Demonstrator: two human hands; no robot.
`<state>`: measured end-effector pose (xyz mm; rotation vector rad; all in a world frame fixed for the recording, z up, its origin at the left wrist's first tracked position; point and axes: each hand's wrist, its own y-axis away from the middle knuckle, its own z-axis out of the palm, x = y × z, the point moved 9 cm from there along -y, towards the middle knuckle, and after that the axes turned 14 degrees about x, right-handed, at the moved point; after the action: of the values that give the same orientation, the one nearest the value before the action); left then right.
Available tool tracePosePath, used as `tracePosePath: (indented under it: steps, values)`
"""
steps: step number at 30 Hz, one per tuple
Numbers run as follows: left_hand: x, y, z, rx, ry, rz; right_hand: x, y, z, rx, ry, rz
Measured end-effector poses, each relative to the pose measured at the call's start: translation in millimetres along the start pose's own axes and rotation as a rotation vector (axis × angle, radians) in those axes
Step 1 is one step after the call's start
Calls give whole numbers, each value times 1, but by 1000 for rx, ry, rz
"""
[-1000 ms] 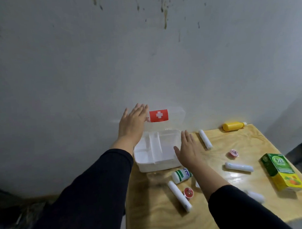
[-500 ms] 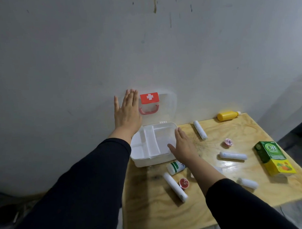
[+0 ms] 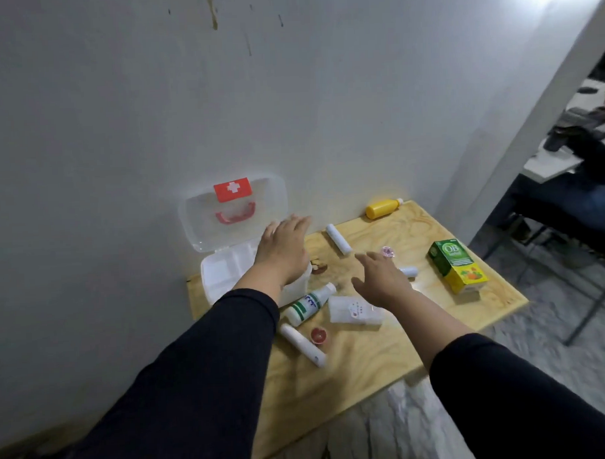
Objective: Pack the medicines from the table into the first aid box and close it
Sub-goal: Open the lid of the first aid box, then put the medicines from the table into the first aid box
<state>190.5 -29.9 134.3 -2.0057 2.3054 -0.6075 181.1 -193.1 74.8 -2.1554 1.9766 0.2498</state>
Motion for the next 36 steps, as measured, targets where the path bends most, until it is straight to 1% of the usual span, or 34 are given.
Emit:
tracePosePath:
  steps: [4,6,8,12,16,19,24,28,33,36]
  values:
    - [61,11,50,-265,115,19,70,24,-22,29,-1,136]
    - [91,19,66,-325,168,12,106,34,-33,52,-1,194]
    - [138,26,85,-368,222,52,160,47,-41,68,-19,289]
    - [148,30,102,-385,268,8,195,49,-37,90,-76,357]
    - [184,18,128,-396,279,7,248,44,-26,135,-169,435]
    - [204,3,145,-392,268,-14,275,29,-15,178,-238,488]
    - [218,-14,176,-405,239,-96,290,-2,4,296,-383,499]
    - [222,-20,189,-403,204,-121,301,-8,15,333,-420,542]
    - [217,-30,188,-401,188,-180,314,-27,-8,377,-493,492]
    - [208,-42,174,-353,186,-214,306,-51,-36,369,-498,361]
